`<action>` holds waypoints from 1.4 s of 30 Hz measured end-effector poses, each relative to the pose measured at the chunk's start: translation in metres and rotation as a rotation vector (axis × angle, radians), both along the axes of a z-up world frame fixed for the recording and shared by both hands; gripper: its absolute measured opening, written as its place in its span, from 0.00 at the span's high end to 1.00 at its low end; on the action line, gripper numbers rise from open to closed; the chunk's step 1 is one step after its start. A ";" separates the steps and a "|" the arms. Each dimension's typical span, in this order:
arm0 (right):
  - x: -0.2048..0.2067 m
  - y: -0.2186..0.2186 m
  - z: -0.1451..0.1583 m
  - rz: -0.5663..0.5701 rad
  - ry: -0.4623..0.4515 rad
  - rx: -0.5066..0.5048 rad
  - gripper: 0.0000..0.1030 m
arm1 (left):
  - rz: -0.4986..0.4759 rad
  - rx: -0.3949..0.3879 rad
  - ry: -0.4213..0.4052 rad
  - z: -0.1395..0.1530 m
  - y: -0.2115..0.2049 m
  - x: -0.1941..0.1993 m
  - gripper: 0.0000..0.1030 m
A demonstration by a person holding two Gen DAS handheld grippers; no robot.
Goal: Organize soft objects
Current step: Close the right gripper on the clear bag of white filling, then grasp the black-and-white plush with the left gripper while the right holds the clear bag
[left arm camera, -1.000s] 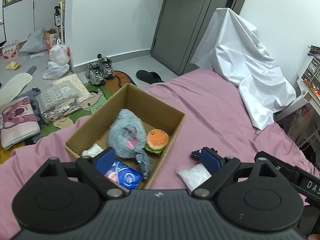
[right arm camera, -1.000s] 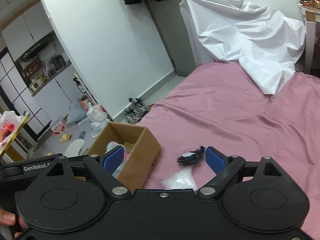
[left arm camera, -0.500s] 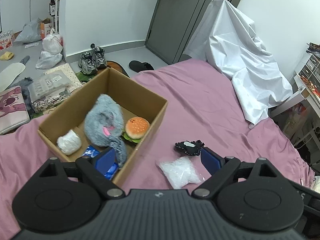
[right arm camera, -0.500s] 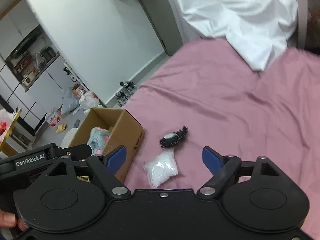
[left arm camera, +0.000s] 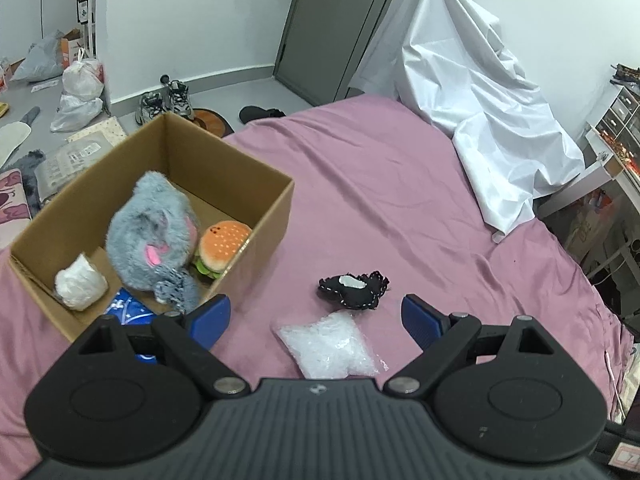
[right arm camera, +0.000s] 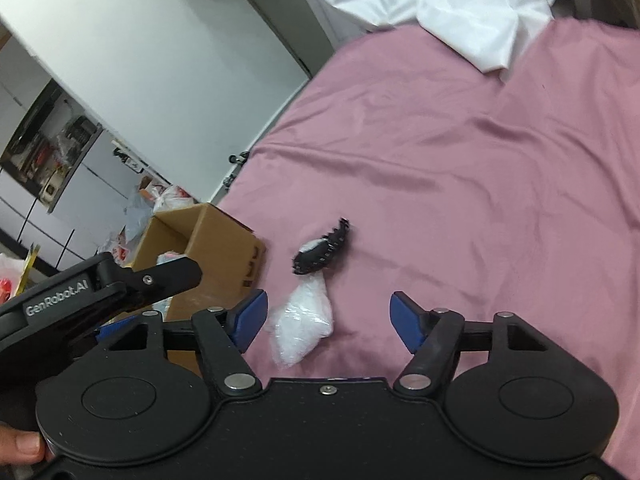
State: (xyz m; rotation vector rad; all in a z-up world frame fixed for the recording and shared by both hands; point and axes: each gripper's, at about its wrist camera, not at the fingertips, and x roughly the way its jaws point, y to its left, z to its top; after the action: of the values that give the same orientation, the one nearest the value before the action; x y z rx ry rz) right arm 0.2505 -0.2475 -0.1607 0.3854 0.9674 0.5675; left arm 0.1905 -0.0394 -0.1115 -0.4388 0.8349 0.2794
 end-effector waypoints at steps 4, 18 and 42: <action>0.005 0.003 -0.012 -0.001 0.036 0.049 0.38 | 0.005 -0.012 0.020 -0.010 0.000 0.007 0.11; 0.014 0.022 -0.045 0.014 0.078 0.139 0.40 | -0.032 -0.008 0.029 -0.022 0.002 0.017 0.11; 0.008 0.005 -0.043 -0.113 0.160 -0.013 0.92 | -0.049 -0.018 0.042 -0.031 -0.004 0.044 0.11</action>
State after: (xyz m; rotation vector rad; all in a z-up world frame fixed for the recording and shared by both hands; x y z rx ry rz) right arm 0.2581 -0.2429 -0.2034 0.4760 1.0951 0.4325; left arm 0.2340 -0.0433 -0.1424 -0.4301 0.8888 0.2367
